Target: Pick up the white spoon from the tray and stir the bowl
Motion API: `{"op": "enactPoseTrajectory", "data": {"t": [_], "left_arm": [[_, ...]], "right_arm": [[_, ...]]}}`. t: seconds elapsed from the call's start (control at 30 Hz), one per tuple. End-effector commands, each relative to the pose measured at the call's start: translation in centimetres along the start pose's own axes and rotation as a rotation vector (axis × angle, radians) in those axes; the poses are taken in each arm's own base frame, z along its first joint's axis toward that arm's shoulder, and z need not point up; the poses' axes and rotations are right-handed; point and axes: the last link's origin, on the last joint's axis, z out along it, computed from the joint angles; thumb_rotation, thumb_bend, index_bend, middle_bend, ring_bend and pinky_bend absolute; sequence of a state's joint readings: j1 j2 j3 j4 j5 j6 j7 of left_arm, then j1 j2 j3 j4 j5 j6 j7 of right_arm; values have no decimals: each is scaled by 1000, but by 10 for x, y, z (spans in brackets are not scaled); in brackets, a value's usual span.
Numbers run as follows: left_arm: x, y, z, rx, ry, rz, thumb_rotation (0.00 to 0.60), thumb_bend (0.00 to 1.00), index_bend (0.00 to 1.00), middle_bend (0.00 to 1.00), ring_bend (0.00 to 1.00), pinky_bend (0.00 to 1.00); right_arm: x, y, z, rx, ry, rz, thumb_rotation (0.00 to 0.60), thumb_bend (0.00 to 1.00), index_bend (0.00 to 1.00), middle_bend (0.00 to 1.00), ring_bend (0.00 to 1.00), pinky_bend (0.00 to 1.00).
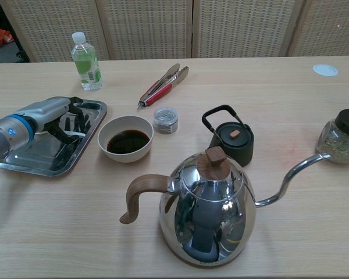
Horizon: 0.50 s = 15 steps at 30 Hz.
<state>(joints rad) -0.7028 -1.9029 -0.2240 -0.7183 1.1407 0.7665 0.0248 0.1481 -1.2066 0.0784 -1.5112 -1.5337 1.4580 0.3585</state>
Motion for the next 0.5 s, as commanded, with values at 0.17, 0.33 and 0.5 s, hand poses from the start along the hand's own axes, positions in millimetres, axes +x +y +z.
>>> {"op": "enactPoseTrajectory", "data": {"t": [0.17,0.33,0.5], "left_arm": [[-2,1,1,0,1,3,600,421,599,0,0,0],[-2,0,0,7,13,3,600,428,666,0,0,0],[0,-4,-1,11,25,3,600,437,684,0,0,0]], "right_arm": [[1,0,0,-1,2,3,600,0,114,0,0,0],[2,1,0,-1,5,6,600,0,114,0,0,0],[1,1,0,0,2,7,600,0,114,0,0,0]]}}
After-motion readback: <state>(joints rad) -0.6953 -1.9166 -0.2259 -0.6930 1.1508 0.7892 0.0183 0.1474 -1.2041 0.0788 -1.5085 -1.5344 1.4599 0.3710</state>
